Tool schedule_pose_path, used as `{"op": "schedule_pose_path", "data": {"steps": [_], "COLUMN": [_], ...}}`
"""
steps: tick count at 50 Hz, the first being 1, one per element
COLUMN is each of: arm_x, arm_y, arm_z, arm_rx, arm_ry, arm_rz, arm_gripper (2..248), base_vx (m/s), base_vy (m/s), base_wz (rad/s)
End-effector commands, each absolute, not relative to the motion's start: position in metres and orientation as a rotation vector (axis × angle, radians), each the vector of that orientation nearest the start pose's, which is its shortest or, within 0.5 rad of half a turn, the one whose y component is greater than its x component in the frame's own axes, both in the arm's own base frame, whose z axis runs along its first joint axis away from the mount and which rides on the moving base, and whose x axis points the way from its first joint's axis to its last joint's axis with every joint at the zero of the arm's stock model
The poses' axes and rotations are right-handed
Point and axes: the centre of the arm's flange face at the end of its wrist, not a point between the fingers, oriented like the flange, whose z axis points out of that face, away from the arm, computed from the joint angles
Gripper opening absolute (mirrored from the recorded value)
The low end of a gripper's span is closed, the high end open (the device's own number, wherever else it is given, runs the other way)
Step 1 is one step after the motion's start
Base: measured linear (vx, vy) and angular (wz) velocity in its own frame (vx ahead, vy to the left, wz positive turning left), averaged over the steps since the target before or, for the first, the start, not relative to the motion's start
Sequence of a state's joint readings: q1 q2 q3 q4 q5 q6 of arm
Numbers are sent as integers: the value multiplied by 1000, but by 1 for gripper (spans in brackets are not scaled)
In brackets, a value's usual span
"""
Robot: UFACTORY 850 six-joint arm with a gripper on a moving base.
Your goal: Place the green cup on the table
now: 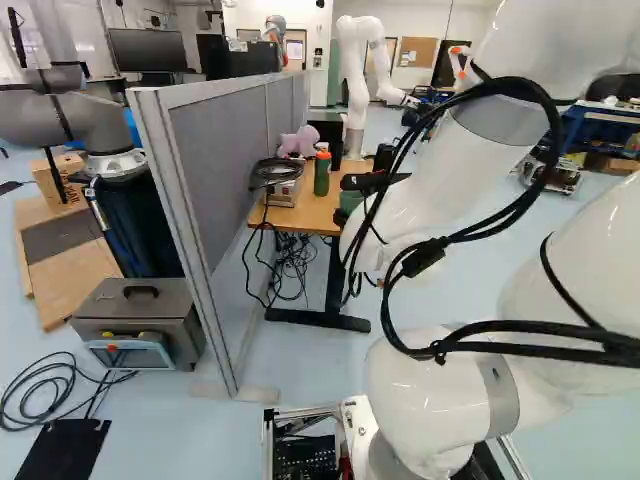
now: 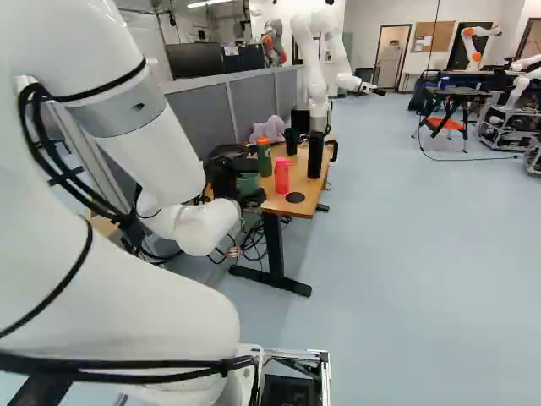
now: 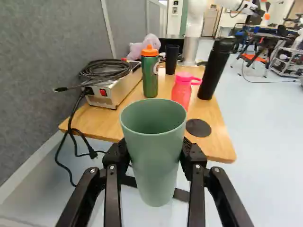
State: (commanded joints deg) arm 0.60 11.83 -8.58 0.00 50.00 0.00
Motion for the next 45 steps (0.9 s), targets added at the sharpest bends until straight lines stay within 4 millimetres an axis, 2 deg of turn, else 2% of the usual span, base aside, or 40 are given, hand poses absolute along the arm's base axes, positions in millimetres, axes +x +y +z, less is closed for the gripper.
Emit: {"op": "schedule_pose_path", "data": {"steps": [11, 45], "arm_x": [311, 363], "arm_y": [6, 16], "arm_z": [375, 410], "arm_rx": [-2550, -2461], "arm_ry": [-25, -53], "arm_rz": [-1816, -1909], "arm_gripper": [125, 125], "base_vx": [21, 0], "base_vy": [2, 0], "base_wz": [-8, 0]}}
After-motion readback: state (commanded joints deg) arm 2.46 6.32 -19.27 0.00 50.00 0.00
